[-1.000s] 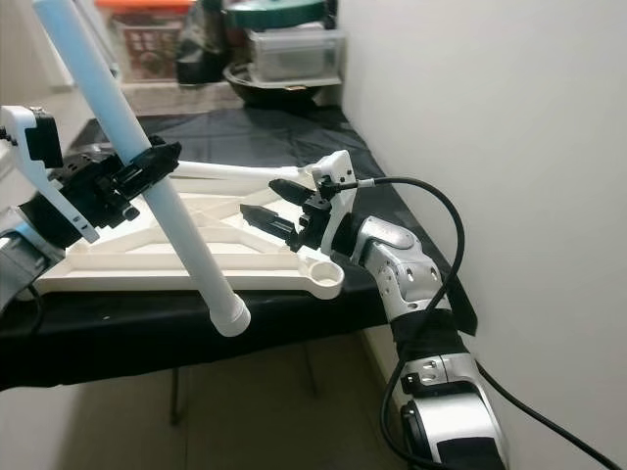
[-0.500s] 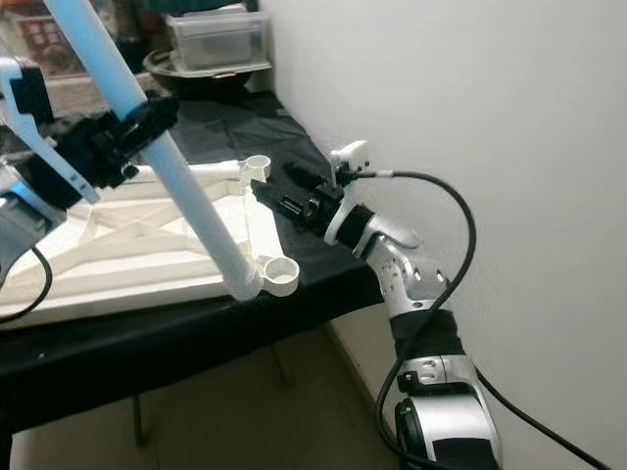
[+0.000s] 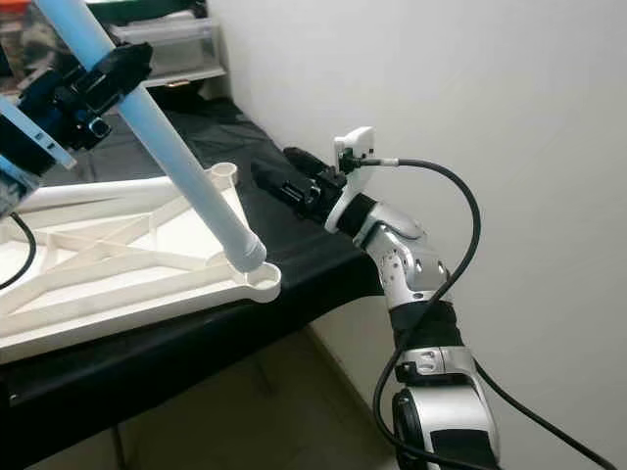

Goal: Building children table

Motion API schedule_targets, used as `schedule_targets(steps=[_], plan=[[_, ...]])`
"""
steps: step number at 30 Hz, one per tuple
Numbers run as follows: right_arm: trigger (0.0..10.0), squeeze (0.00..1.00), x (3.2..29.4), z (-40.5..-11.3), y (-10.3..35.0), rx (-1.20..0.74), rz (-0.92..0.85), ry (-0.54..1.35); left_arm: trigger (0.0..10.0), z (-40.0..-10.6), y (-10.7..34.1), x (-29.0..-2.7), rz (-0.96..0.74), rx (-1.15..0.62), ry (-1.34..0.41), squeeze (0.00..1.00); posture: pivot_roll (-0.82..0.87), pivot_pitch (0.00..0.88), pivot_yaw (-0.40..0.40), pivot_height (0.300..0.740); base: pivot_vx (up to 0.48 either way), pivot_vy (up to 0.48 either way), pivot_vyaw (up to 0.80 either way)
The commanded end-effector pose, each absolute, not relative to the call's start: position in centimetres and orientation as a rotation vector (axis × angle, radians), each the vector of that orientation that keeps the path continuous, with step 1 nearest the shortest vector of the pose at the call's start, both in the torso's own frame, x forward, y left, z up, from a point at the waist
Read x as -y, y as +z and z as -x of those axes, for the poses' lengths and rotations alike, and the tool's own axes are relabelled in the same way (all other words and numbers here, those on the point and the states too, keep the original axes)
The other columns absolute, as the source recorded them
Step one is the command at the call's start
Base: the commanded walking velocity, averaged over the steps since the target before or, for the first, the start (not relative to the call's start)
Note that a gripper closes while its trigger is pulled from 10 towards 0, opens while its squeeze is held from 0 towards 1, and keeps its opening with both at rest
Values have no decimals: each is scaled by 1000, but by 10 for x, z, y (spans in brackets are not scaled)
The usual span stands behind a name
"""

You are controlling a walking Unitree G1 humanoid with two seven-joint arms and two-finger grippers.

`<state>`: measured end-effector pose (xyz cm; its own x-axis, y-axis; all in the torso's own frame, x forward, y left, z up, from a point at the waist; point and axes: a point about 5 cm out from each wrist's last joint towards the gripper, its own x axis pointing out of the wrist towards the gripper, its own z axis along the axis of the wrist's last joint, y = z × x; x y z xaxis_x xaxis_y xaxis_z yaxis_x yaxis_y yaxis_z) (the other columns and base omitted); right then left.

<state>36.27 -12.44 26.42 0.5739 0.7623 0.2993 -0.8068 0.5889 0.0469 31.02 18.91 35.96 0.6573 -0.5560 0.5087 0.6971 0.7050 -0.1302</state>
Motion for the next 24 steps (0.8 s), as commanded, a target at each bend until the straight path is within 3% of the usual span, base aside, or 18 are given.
schedule_targets(steps=[1,10,18,24], plan=[[10000,0,124,-364,270,286,-187,921,10000,-309,366,-190,313,476,-733,0,54,0,14,740,0,0,-756],[10000,0,119,-364,269,290,-178,919,10000,-313,367,-191,305,469,-736,0,56,0,15,740,0,0,-764],[10000,0,113,-362,271,284,-135,975,10000,-316,365,-189,280,449,-751,0,53,0,19,740,0,0,0],[10000,0,116,-362,265,189,32,1089,10000,-319,362,-186,231,412,-814,0,49,0,21,740,0,0,0]])
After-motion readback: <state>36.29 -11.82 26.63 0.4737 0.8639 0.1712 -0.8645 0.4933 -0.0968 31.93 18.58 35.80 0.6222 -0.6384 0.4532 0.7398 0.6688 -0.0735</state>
